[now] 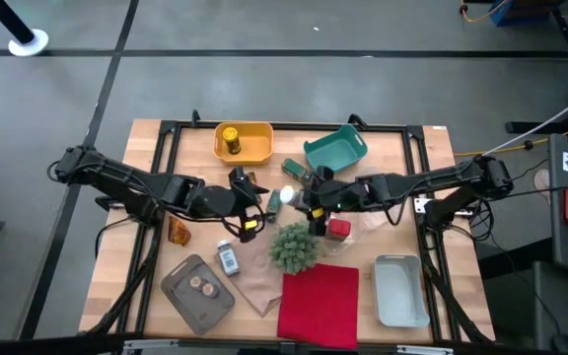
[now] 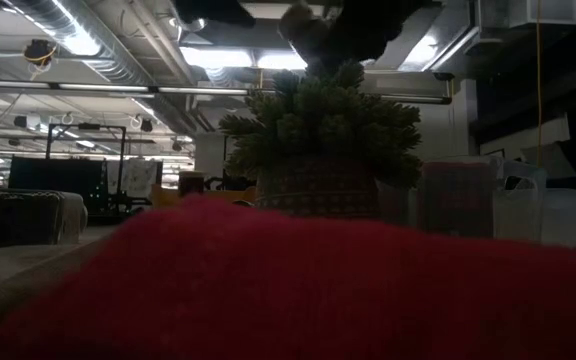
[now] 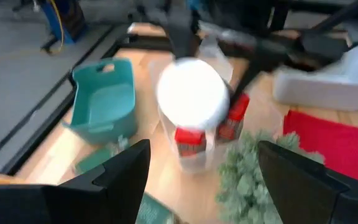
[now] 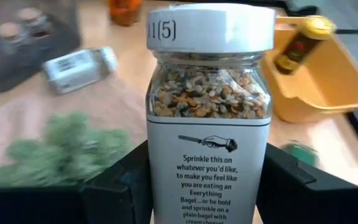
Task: Sort spices by type
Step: Put the right white seasoning bottle into the green bin
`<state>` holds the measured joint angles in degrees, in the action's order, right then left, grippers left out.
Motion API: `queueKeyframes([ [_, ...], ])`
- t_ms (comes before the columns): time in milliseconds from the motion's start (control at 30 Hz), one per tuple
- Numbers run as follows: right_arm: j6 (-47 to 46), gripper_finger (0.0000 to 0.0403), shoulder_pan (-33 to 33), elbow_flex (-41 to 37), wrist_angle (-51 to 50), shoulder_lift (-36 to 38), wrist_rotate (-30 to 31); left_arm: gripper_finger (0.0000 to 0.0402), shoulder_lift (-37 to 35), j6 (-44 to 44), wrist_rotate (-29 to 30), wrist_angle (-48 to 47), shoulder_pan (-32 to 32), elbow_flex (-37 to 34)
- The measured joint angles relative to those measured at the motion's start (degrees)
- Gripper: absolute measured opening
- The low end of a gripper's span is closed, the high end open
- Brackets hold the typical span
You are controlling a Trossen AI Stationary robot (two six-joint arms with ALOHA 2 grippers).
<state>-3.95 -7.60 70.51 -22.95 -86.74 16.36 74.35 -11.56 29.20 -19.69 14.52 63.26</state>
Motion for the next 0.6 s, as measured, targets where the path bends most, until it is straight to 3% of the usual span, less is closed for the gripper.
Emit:
queueKeyframes([
  [267, 2.52, 0.0203, 10.40, 0.03, -3.09, 0.39, -0.68, 0.0280, 0.02, -0.49, 0.10, -1.74, 0.00, -0.02],
  [600, 6.97, 0.0203, 27.31, -1.29, -1.56, 0.45, -7.87, 0.0280, 0.02, 3.30, 0.23, -2.55, -2.78, -0.02],
])
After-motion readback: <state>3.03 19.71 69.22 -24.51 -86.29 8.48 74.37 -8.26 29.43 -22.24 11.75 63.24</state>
